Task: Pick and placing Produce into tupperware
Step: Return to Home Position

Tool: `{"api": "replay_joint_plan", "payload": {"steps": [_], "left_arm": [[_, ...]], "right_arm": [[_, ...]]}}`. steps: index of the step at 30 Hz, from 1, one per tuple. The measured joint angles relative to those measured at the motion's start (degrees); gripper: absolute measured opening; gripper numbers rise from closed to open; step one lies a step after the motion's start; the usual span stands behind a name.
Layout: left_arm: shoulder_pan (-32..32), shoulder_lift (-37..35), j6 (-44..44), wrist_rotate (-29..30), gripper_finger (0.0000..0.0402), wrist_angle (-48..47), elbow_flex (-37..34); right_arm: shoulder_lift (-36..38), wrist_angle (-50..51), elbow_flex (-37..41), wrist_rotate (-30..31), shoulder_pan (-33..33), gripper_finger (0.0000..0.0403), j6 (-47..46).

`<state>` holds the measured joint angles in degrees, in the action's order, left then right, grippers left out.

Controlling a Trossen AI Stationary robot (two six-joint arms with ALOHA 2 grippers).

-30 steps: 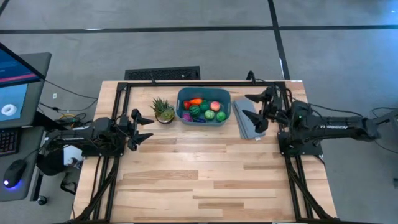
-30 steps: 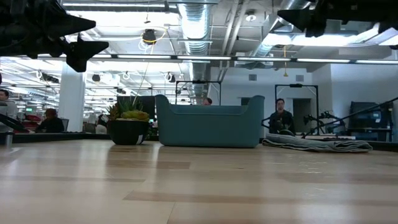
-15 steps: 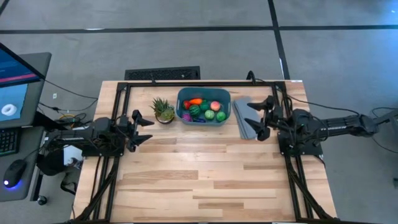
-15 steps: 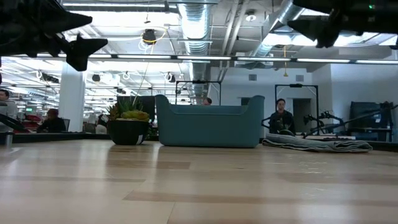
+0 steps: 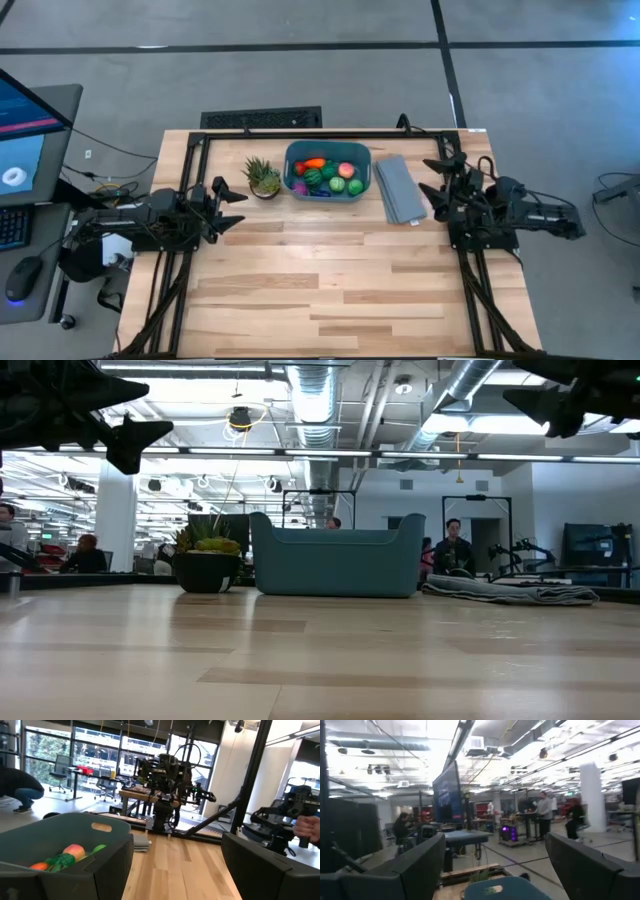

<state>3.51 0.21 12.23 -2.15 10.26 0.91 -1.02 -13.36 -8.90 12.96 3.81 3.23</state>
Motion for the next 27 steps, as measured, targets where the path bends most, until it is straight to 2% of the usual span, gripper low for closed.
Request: {"api": "replay_joint_plan", "payload": {"steps": [6,14,17,21,23,27], "left_arm": [[0.0,0.0,-1.6,1.2,0.0288,-0.2,0.0],[0.0,0.0,-3.6,1.4,0.0288,0.1,0.0],[0.0,0.0,-5.3,1.6,0.0288,0.2,0.0],[0.0,0.0,-6.0,3.3,0.0288,0.3,0.0],[0.0,0.0,-6.5,4.0,0.0288,0.4,0.0],[0.0,0.0,-6.5,4.5,0.0288,1.2,0.0]], "right_arm": [[0.9,0.0,-0.5,8.1,-1.5,0.0365,3.7],[0.9,1.3,-0.3,8.6,-1.4,0.0365,5.0],[0.9,4.9,-0.3,8.6,-1.4,0.0366,5.5],[0.9,8.2,-0.1,8.8,-1.4,0.0365,1.4],[0.9,5.8,1.5,8.8,-1.4,0.0366,1.0],[0.9,-8.3,7.7,9.8,-1.4,0.0365,2.0]]}}
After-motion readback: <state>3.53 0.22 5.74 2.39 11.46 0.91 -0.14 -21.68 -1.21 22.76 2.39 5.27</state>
